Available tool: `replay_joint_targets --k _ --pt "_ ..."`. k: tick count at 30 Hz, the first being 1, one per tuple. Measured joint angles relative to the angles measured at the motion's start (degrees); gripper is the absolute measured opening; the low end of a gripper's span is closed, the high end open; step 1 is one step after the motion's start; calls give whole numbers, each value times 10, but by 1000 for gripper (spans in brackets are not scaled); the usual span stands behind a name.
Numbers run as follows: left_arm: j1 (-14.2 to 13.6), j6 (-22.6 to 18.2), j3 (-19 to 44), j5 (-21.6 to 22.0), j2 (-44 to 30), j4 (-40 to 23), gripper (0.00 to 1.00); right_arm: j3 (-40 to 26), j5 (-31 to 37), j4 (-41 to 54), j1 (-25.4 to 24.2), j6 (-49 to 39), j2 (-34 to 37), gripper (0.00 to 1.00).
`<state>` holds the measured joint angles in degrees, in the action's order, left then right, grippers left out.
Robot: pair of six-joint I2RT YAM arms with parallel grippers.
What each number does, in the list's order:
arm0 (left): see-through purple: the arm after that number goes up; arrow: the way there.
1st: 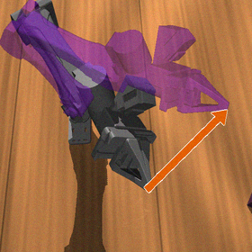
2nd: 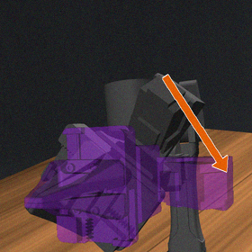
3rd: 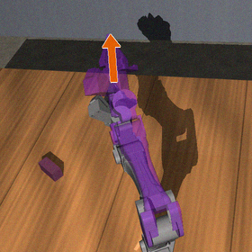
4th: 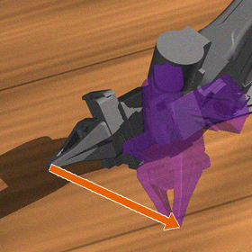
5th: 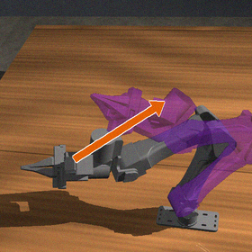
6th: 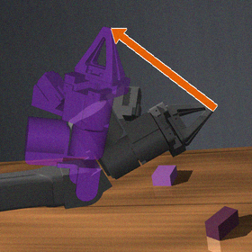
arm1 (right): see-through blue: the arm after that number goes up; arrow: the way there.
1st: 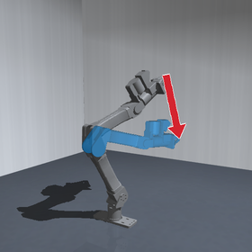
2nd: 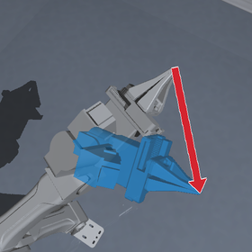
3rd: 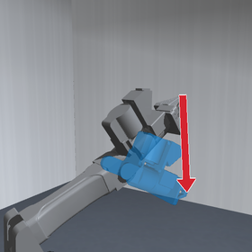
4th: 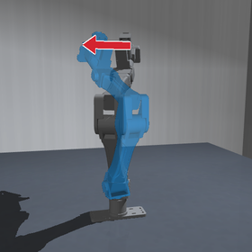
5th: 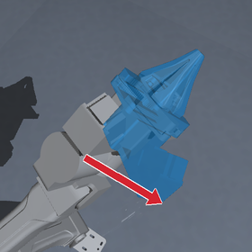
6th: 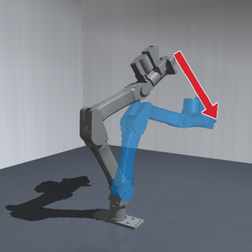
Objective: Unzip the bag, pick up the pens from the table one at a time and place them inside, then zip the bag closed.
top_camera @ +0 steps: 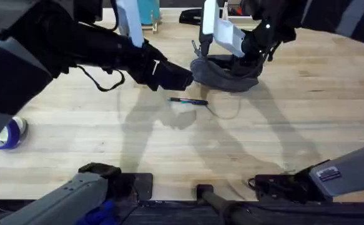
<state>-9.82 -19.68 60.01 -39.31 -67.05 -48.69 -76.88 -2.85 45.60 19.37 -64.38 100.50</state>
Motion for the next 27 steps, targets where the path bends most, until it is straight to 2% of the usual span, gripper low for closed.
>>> replay_joint_targets --k 12,13,14,19,21,27 --pt "0 0 0 0 0 0 995 0 0 -20 0 0 11 34" --pt "0 0 0 0 0 0 995 0 0 -20 0 2 11 84" --pt "0 0 0 0 0 0 995 0 0 -20 0 1 11 213" --pt "0 0 0 0 0 0 995 0 0 -20 -1 0 11 942" --pt "0 0 0 0 0 0 995 0 0 -20 -1 0 11 992" --pt "0 0 0 0 0 0 995 0 0 -20 -1 5 12 996"
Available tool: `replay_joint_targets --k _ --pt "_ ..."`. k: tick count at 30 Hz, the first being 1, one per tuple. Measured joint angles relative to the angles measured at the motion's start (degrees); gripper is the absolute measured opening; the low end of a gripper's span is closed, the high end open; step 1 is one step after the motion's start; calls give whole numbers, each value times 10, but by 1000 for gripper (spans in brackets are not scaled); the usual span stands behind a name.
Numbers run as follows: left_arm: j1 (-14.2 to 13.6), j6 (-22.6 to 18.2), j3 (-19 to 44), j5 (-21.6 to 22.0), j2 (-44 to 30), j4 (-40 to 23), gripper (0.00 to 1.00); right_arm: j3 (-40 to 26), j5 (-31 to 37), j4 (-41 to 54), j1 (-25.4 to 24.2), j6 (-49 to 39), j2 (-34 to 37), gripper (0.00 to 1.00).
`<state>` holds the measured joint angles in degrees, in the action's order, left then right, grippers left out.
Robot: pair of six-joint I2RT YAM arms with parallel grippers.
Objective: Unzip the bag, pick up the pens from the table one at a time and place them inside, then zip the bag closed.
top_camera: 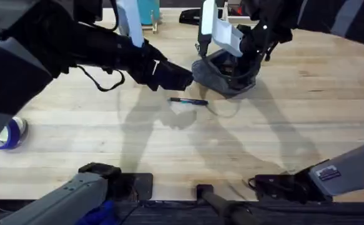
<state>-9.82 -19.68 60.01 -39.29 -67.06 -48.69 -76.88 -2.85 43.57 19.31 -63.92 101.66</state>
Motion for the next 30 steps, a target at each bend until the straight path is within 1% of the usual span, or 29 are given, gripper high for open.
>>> replay_joint_targets --k 8,13,16,22,23,24,30 --pt "0 0 0 0 0 0 995 0 0 0 0 18 -3 997" --pt "0 0 0 0 0 0 995 0 0 0 0 47 -48 997" --pt "0 0 0 0 0 0 996 0 0 -2 0 89 -91 997" --pt "0 0 0 0 0 0 996 0 -2 5 0 217 -163 998" --pt "0 0 0 0 0 0 996 0 -4 11 1 235 -173 998" --pt "0 0 0 0 0 0 995 0 -13 33 6 269 -199 998" --pt "0 0 0 0 0 0 995 0 -25 68 33 295 -229 998"
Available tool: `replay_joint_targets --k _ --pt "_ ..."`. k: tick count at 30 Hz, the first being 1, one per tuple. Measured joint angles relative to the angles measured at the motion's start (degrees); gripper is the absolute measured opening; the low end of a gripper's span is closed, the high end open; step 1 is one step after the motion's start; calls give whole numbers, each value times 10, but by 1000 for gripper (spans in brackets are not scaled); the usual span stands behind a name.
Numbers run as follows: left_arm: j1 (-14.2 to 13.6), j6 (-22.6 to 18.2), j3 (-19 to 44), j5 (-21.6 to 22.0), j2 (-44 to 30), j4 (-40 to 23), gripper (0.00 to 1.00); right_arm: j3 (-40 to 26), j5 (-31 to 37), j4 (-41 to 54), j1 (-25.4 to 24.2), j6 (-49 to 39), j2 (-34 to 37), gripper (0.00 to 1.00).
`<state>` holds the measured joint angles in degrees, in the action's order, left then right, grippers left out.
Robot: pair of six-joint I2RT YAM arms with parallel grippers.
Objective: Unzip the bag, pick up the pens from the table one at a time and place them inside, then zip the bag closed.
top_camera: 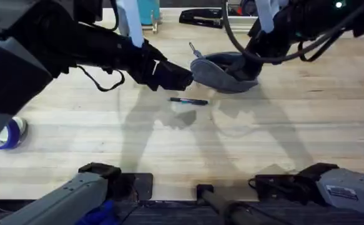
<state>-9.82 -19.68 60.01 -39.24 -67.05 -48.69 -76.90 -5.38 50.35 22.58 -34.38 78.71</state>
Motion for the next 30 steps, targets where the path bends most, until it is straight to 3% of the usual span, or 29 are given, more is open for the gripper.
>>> replay_joint_targets --k 6,10,20,30 --pt "3 0 0 -1 0 -14 994 0 -5 24 23 12 -1 998" --pt "25 -27 0 -17 0 -31 993 0 -7 25 41 24 -1 998" --pt "130 -180 0 -113 0 -91 993 0 -11 25 78 72 -1 997" --pt "187 -348 0 -156 0 -143 993 0 -15 11 144 107 10 998"
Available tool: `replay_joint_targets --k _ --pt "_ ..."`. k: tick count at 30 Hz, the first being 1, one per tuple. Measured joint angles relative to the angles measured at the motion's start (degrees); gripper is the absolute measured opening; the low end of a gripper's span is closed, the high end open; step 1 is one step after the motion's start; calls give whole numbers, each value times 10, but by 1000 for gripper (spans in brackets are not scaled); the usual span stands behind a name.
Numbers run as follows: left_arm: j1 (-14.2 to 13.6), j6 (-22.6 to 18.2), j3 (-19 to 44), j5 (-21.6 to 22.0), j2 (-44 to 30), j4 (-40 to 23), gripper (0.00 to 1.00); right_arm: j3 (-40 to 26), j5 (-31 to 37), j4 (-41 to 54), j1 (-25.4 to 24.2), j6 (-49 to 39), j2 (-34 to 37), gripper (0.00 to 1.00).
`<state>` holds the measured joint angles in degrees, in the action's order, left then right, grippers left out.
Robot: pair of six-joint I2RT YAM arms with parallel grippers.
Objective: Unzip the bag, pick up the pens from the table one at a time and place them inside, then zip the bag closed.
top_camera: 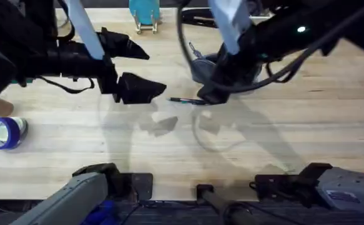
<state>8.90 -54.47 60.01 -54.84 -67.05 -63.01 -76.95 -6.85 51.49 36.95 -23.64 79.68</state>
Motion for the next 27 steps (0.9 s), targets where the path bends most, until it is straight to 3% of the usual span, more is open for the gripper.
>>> replay_joint_targets --k 7,12,27 --pt "39 -93 0 -6 0 -32 992 0 -1 -6 24 1 54 997" --pt "61 -135 0 -8 0 -36 993 0 -1 -10 34 3 83 998" --pt "69 -163 0 -9 -8 -36 993 0 -22 -60 43 6 228 998"
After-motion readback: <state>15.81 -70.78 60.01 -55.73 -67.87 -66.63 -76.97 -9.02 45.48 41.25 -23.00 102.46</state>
